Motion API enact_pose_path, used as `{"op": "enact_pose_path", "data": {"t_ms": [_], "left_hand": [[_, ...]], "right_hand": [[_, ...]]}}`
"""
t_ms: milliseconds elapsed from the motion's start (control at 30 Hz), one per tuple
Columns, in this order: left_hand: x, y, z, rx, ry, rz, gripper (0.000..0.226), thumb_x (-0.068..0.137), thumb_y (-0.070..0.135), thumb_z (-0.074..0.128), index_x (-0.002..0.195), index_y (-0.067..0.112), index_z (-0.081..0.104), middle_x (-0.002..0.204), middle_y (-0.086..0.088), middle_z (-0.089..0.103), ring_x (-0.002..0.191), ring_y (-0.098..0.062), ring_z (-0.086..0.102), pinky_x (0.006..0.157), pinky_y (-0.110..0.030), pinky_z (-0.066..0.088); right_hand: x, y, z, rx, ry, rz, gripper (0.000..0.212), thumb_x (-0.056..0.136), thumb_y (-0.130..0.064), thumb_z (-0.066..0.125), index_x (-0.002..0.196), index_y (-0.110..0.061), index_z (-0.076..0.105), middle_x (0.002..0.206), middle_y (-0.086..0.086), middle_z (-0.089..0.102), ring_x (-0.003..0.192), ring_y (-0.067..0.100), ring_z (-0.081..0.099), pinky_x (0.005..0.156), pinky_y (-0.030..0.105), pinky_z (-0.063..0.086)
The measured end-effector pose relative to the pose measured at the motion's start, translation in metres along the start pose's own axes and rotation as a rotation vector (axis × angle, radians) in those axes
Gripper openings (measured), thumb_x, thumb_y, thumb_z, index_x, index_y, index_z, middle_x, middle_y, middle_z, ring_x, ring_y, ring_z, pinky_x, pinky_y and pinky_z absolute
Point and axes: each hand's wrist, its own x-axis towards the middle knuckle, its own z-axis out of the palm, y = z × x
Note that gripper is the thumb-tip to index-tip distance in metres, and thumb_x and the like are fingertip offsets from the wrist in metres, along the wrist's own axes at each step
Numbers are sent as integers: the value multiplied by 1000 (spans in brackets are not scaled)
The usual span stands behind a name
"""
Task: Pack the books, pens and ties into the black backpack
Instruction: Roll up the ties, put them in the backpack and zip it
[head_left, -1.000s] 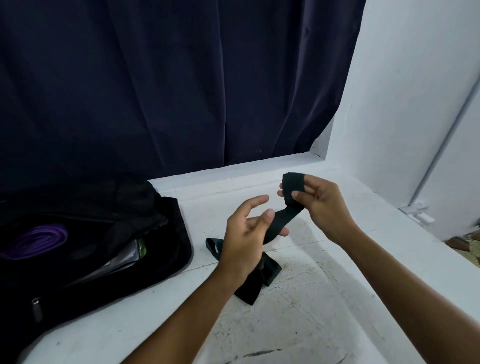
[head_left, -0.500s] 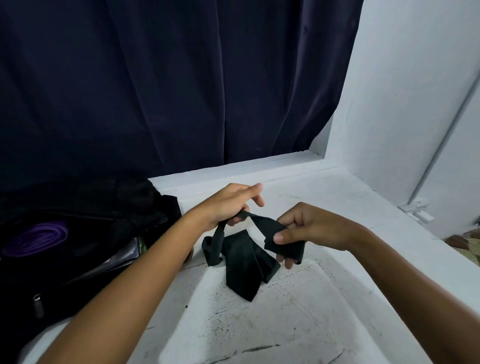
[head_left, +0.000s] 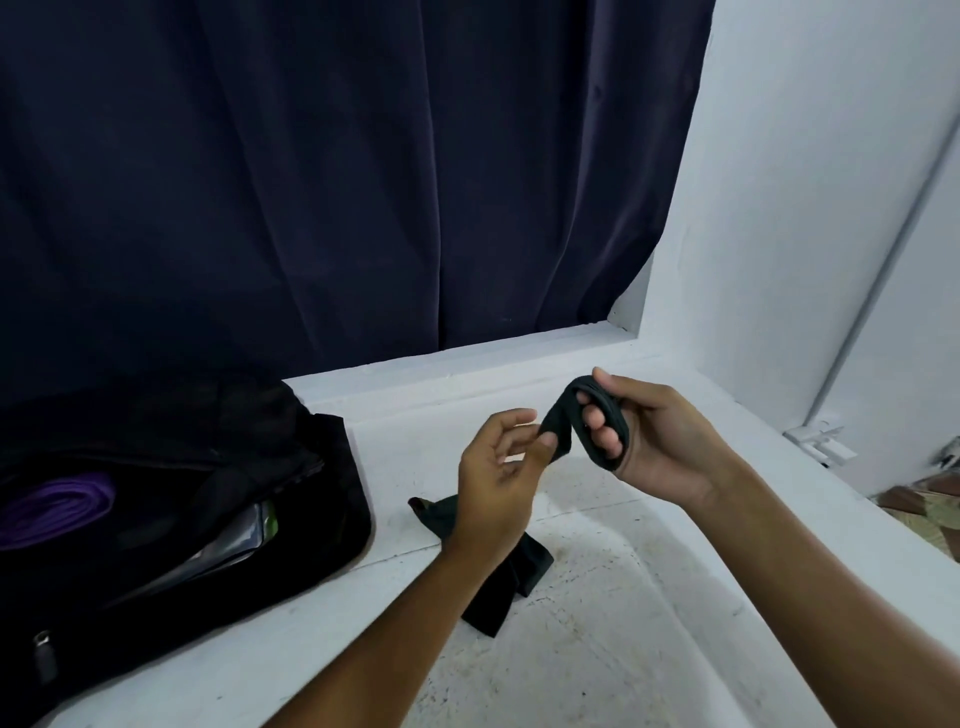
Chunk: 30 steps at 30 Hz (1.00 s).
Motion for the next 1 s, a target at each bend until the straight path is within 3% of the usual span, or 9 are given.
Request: {"op": "enact_pose_path", "data": {"t_ms": [133, 267, 400, 567, 700, 800, 867, 933, 1000], "left_hand": [[2, 7, 9, -49, 34, -52, 8, 94, 18, 63, 97, 11, 61, 64, -5, 69, 63, -13, 65, 66, -25, 52], [12, 17, 3, -92, 12, -177, 30, 93, 36, 57, 87, 6, 59, 46, 8, 52, 41, -6, 45, 46, -17, 36], [28, 18, -14, -132, -162, -335, 41, 87, 53, 52, 87, 12, 60, 45, 6, 43, 41, -9, 35, 49, -21, 32], [34, -1, -26, -104, -257, -456, 59, 81, 61, 48, 97, 6, 62, 42, 3, 32, 44, -12, 29, 49, -22, 32], [32, -20, -44, 0, -390, -465, 55, 82, 55, 50, 98, 5, 62, 45, -3, 43, 35, -10, 27, 42, -21, 26], [31, -39, -61, 173, -205, -319, 50, 75, 48, 64, 96, 3, 62, 57, -11, 55, 35, -14, 41, 45, -22, 34], [29, -51, -72, 311, -43, -251, 49, 73, 52, 65, 86, 5, 62, 50, -8, 56, 38, -13, 46, 49, -23, 39], [29, -53, -73, 458, 6, -255, 57, 73, 61, 58, 79, 5, 61, 42, 0, 53, 38, -10, 47, 50, -23, 40], [33, -40, -67, 426, -54, -351, 67, 78, 64, 50, 87, 0, 63, 38, 5, 47, 35, -9, 44, 47, -22, 38]], "right_hand": [[2, -3, -1, 23, 25, -12, 31, 81, -28, 56, 63, -7, 71, 54, 3, 61, 38, 10, 54, 41, 15, 47], [0, -5, -4, 46, 50, -24, 30, 79, -28, 57, 61, -8, 71, 53, 2, 60, 37, 10, 53, 39, 14, 45], [-1, -6, -6, 90, 56, -52, 32, 81, -28, 55, 61, -8, 71, 54, 1, 60, 38, 9, 54, 39, 14, 45], [1, -12, -3, 266, 20, -184, 32, 87, -24, 53, 71, -6, 73, 62, 0, 63, 46, 7, 58, 44, 14, 48], [0, -25, -1, 322, 14, -302, 33, 89, -21, 51, 71, -4, 72, 64, 1, 64, 48, 7, 59, 46, 15, 49], [-2, -37, -5, 326, 37, -366, 38, 95, -20, 47, 71, -4, 72, 65, 3, 65, 52, 8, 61, 50, 15, 50], [0, -42, -9, 321, 62, -385, 37, 97, -19, 47, 74, -3, 71, 69, 4, 66, 56, 10, 63, 52, 16, 51], [4, -41, -12, 277, 86, -376, 34, 99, -18, 45, 81, -2, 69, 72, 5, 66, 58, 12, 63, 53, 17, 52], [8, -37, -15, 227, 99, -353, 32, 100, -18, 44, 85, -2, 68, 73, 5, 66, 59, 12, 63, 55, 18, 53]]}}
